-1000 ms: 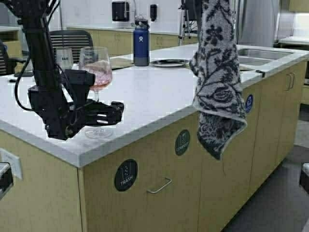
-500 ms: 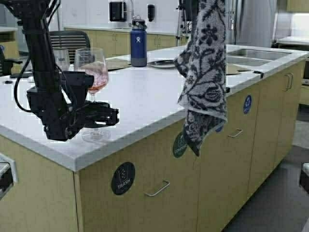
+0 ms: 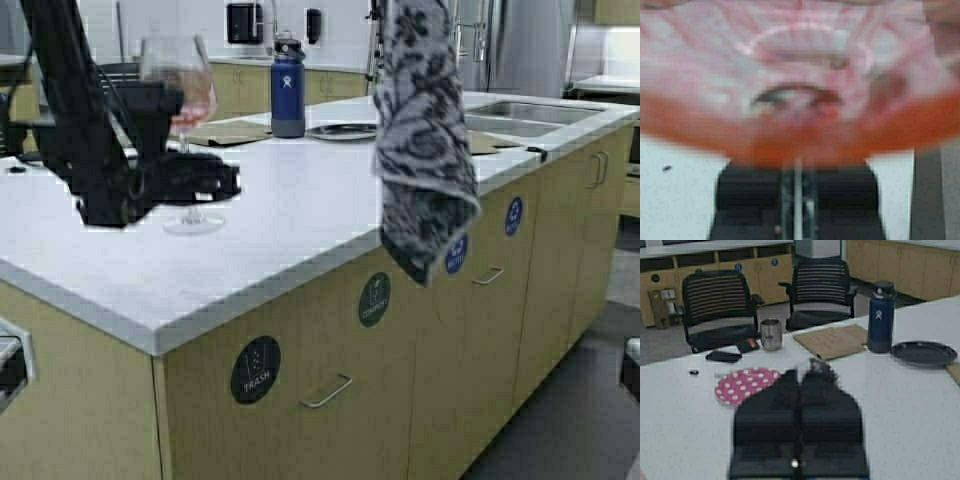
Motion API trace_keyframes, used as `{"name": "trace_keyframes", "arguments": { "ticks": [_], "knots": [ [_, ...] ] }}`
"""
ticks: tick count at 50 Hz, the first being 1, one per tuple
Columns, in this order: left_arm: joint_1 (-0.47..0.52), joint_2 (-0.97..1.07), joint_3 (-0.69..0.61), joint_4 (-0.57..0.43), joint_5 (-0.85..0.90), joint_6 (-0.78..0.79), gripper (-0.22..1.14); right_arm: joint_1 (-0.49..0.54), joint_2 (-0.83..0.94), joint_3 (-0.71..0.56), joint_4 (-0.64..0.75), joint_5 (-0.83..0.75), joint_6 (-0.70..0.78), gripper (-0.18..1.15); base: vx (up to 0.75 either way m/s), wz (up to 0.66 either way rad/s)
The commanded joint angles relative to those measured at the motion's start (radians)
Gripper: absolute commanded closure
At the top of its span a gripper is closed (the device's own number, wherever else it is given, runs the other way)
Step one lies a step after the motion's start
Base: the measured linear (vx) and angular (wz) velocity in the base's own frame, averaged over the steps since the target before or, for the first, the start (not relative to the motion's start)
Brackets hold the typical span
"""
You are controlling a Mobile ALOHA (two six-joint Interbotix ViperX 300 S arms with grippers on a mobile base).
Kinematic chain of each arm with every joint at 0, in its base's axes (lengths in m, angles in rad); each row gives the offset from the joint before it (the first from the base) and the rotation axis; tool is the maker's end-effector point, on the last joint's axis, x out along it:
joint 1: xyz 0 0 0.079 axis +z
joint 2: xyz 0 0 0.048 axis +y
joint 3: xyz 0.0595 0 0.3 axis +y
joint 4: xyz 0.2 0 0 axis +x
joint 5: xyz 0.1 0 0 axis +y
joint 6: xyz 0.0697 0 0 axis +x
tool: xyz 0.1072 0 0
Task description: Get the cloth and wipe up the spill under the wine glass
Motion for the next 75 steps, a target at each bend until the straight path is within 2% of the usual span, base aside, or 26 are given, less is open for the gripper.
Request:
{"name": "trace_keyframes", "arguments": {
  "ticks": [1, 10, 18, 34, 44, 56, 68, 75],
  "knots": [
    [-0.002, -0.169, 0.051, 0.000, 0.051, -0.003, 0.83, 0.031, 0.086, -0.169, -0.002, -0.018, 0.000, 0.91, 0.00, 0.00],
    [-0.002, -0.342, 0.117, -0.003, 0.152, -0.003, 0.84, 0.072, 0.253, -0.359, -0.002, -0.020, 0.000, 0.91, 0.00, 0.00],
    [-0.002, -0.497, 0.138, -0.005, 0.295, -0.005, 0.84, 0.092, 0.383, -0.477, -0.002, -0.018, 0.000, 0.91, 0.00, 0.00],
    [0.008, -0.749, 0.018, -0.021, 0.667, -0.003, 0.84, 0.107, 0.627, -0.638, 0.002, -0.015, 0.002, 0.91, 0.00, 0.00],
    [0.012, -0.808, -0.075, -0.021, 0.816, -0.003, 0.84, 0.172, 0.701, -0.612, 0.000, -0.011, 0.000, 0.91, 0.00, 0.00],
    [0.012, -0.821, -0.140, -0.021, 0.865, -0.005, 0.84, 0.362, 0.741, -0.514, -0.008, -0.011, -0.002, 0.91, 0.00, 0.00],
    [0.012, -0.810, -0.138, -0.021, 0.867, -0.009, 0.84, 0.522, 0.765, -0.465, -0.011, -0.009, -0.002, 0.91, 0.00, 0.00],
    [0.012, -0.807, -0.135, -0.021, 0.867, -0.008, 0.84, 0.529, 0.759, -0.459, -0.012, -0.009, -0.015, 0.91, 0.00, 0.00]
  ]
}}
